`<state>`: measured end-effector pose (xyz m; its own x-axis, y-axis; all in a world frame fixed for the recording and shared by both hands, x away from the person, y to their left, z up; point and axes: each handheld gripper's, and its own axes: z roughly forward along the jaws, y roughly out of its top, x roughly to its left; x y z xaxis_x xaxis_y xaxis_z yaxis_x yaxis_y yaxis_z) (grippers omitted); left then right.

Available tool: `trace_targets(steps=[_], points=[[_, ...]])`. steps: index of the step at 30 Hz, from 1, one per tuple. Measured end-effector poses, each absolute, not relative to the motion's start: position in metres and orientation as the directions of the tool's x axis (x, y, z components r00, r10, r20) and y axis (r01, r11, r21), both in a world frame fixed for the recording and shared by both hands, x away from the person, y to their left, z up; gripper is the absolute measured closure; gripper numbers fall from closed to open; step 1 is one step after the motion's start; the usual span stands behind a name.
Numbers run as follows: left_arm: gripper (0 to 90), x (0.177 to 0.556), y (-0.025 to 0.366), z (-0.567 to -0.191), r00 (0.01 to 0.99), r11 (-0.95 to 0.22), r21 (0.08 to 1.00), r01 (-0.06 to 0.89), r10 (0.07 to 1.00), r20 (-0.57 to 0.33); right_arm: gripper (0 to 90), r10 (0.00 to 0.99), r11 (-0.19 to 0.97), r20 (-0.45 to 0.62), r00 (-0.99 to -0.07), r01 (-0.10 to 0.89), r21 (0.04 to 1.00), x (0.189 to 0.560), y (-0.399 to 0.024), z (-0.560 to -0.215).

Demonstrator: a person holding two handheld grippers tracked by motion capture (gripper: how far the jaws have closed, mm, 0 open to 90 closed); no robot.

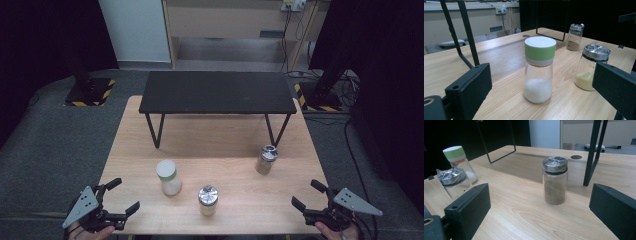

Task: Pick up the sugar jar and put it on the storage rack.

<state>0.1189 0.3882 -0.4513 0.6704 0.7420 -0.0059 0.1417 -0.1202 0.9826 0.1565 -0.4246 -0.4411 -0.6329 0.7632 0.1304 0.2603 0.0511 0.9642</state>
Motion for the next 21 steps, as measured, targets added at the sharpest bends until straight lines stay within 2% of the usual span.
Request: trace_targets(steps=[21], points=[[1.0, 0.121, 0.385, -0.434, 0.680, -0.124, 0.981, 0.152, 0.733, -0.013, 3.9, 0.756, 0.073, 0.119, -0.643, 0.263, 0.962, 0.157, -0.423, -0.438]])
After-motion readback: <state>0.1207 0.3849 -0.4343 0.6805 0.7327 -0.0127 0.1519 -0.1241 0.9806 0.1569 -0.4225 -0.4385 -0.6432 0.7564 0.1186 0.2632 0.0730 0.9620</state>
